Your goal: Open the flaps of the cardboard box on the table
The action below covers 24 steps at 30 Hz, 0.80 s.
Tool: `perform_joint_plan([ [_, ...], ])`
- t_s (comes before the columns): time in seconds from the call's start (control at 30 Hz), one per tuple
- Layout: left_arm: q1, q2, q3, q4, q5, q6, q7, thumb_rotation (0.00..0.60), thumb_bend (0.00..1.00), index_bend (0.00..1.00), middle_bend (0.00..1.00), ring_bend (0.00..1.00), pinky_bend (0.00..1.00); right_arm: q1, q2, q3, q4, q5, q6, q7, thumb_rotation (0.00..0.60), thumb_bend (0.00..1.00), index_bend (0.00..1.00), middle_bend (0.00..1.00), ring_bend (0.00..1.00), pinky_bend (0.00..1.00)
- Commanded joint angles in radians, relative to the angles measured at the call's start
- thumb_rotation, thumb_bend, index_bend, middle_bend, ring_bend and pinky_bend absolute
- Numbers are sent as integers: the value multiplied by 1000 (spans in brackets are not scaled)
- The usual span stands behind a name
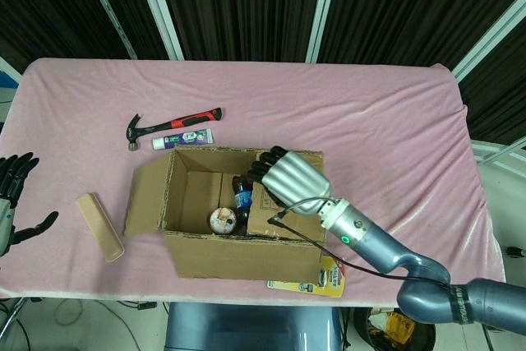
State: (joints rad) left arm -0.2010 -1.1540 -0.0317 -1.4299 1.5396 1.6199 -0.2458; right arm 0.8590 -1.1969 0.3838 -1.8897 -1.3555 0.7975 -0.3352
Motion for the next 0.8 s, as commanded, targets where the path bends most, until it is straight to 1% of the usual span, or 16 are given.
perform_joint_plan([
  [0.03,0,-6,-4,13,6,-1,-6,600,184,70,52,1,17,65,-61,-4,46,69,-63,-48,600,884,407,401,329,335],
  [0.17,0,-10,-8,21,2,-13,-25,600,183,71,52,1,17,122,-112,-39,84,114,-110,-105,600,889,416,402,329,335],
  [0.37,0,-9,-15,26,-4,-27,-49,600,184,71,52,1,17,173,-162,-94,131,154,-132,-193,600,890,434,402,329,335],
  [0.63,2,-7,-21,27,0,-38,-67,600,184,71,52,1,17,197,-169,-132,143,207,-107,-252,600,891,436,402,329,334],
  [0.8,3,-8,-23,26,8,-37,-64,600,184,71,51,1,16,214,-168,-146,140,202,-96,-274,600,893,444,410,329,333],
])
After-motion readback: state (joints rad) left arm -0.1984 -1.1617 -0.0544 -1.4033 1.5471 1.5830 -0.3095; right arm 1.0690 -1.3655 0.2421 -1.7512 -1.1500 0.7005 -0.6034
